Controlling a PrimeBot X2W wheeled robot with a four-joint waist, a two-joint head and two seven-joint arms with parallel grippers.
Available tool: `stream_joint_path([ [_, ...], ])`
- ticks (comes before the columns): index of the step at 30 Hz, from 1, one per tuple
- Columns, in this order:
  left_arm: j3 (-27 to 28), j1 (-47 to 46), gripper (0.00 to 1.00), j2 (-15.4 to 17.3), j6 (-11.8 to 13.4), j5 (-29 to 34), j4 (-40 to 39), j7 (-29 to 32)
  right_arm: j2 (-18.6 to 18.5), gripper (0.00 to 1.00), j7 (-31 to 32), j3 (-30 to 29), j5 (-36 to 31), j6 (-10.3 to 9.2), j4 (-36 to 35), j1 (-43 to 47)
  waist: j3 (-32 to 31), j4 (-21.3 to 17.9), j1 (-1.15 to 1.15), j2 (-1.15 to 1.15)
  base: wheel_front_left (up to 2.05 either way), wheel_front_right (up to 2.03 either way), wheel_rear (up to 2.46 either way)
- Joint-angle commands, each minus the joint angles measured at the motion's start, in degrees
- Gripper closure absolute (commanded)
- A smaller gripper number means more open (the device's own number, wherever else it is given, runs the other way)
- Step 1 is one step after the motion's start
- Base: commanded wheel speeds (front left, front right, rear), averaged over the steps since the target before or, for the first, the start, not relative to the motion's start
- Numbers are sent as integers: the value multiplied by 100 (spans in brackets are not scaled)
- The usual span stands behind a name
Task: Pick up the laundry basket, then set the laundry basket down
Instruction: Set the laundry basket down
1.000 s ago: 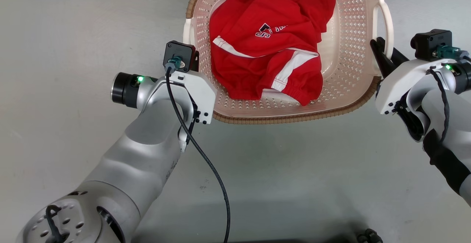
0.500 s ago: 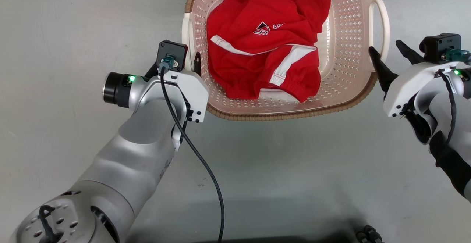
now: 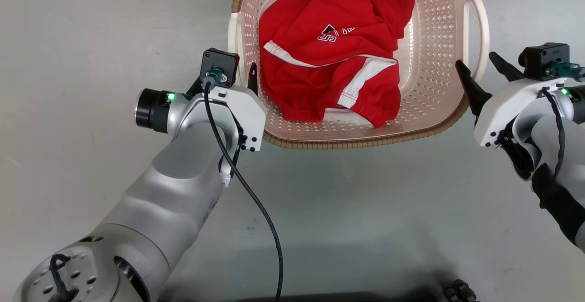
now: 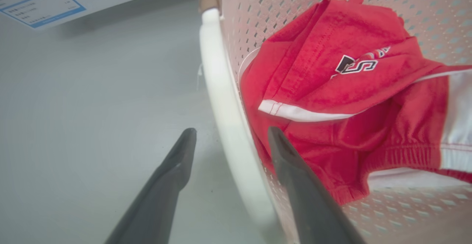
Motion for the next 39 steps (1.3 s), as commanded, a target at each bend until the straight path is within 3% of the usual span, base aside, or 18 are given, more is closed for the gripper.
stream_joint_path([
  [1, 38, 19, 0, 84, 58, -44, -58, -62, -112, 0, -71, 47, 39, 21, -26, 210, -9, 3, 0, 0, 0, 0, 0],
  [9, 63, 72, 0, 84, 95, -184, -165, -150, -138, 0, -82, 46, 30, 21, -106, 185, -134, 35, 0, 0, 0, 0, 0],
  [24, 320, 533, 0, 84, 105, -306, -562, -310, -316, 0, -84, -774, -561, 21, -369, 427, -1121, 88, 0, 0, 0, 0, 0],
  [39, 2280, 1812, 0, 284, -135, 1167, -1209, -313, -448, 0, -84, -2082, -1630, 21, -686, 1158, -2766, -6, 0, 0, 0, 0, 0],
])
